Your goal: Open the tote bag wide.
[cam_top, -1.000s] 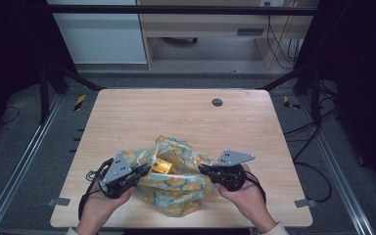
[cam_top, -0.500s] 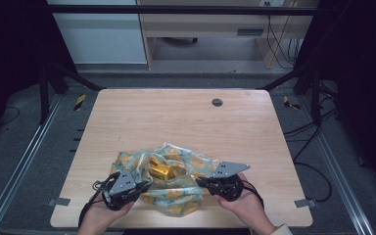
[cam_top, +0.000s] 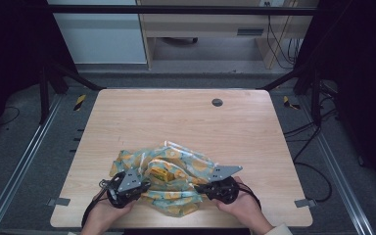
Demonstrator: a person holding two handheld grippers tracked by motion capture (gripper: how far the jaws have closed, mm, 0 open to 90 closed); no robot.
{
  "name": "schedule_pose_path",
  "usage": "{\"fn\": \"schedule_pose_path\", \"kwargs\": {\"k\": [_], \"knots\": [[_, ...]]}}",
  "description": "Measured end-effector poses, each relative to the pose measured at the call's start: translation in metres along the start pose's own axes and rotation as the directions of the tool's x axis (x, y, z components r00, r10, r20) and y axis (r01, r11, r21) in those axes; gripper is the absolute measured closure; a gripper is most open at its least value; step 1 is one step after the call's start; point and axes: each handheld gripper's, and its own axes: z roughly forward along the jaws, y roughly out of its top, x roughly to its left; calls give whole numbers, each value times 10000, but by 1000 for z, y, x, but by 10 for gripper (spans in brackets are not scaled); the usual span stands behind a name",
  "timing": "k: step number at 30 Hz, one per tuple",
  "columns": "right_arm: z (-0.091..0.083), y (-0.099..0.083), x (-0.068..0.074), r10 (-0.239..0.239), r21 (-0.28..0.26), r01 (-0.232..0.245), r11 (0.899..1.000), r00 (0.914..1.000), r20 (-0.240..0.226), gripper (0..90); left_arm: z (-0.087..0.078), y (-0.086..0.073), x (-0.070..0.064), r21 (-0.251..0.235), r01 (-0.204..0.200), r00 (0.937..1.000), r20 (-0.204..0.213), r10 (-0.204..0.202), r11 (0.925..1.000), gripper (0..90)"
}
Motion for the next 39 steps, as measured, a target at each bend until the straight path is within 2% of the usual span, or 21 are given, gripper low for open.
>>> {"fn": "schedule_pose_path", "kwargs": {"k": [12,20,22,25,27,29,32,39], "knots": [[5,-3,-1,-204,361,206,9991,9998,-84,888,11,-5,0,318,30,9998,-178,-24,9995,875],[7,-3,-1,-238,438,234,9988,9997,92,887,12,-7,4,264,582,9982,-162,-578,9980,870],[9,-3,-1,-292,577,275,9980,9992,284,887,12,-8,5,275,664,9975,-255,-658,9974,870],[11,-1,0,-338,564,320,9979,9990,304,866,12,-9,6,326,735,9967,-368,-723,9968,865],[9,0,1,-357,417,344,9985,9988,323,814,12,-9,8,316,822,9961,-340,-811,9961,863],[7,3,2,-491,305,478,9984,9978,446,731,11,-9,8,153,1065,9942,-187,-1062,9942,866],[0,8,4,-529,-107,537,9985,9965,652,608,10,-9,8,171,1013,9944,-317,-1007,9947,867],[-9,20,5,-508,-605,562,9966,9950,862,444,9,-9,8,140,980,9946,-360,-975,9951,869]]}}
